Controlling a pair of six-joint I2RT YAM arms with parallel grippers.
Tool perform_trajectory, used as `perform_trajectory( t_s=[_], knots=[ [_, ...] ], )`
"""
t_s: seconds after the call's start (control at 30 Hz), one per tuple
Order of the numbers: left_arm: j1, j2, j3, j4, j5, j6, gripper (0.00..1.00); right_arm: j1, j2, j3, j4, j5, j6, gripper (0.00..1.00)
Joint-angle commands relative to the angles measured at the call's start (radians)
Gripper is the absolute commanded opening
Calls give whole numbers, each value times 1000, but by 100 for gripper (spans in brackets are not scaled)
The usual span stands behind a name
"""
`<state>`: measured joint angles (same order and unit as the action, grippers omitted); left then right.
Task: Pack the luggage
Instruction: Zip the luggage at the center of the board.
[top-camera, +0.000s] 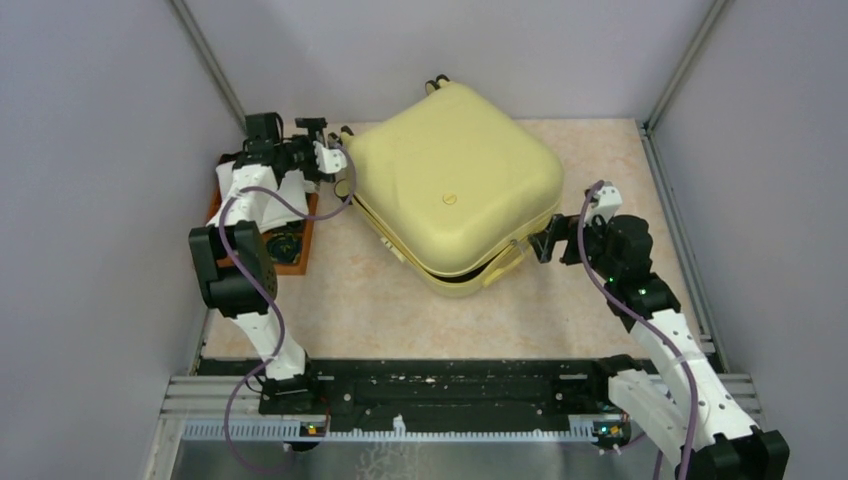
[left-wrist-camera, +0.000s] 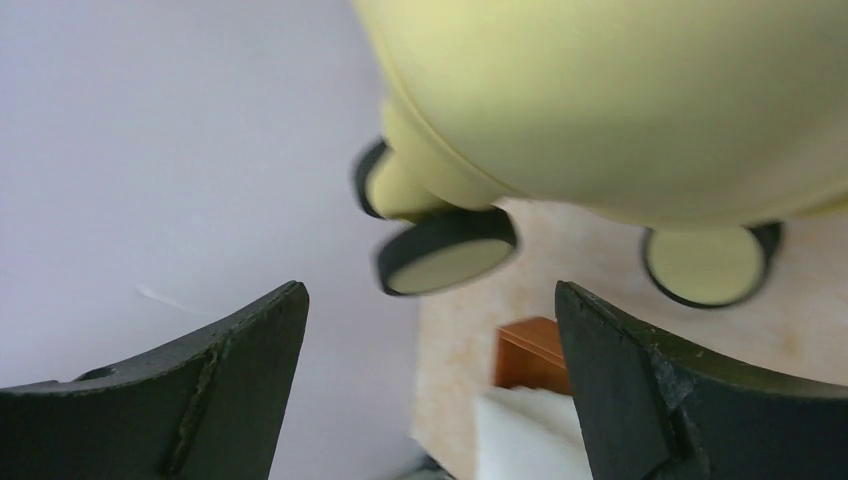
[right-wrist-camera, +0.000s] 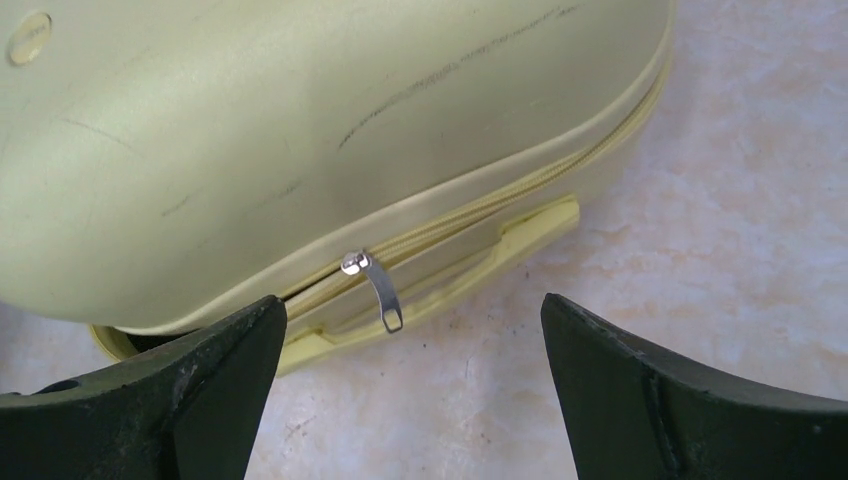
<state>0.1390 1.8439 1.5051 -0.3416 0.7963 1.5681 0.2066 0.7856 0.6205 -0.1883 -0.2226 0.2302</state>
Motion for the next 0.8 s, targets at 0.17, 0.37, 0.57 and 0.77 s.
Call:
perform_trajectory(
  t_s=[0.17,0.37,0.57,0.77],
  knots=[
    [-54,81,69,141,50,113,98,2,8,-27,-68,-20,-86,99],
    [-83,138,117,49,-3,200,98,2,27,-68,-7,-147,-173,99],
    [-101,150,154,116,20,37,79,2,112,-89,133,-217,-161,99],
    [-101,125,167,137,46,-114,53,2,203,-67,226,-244,-218,97]
  ],
)
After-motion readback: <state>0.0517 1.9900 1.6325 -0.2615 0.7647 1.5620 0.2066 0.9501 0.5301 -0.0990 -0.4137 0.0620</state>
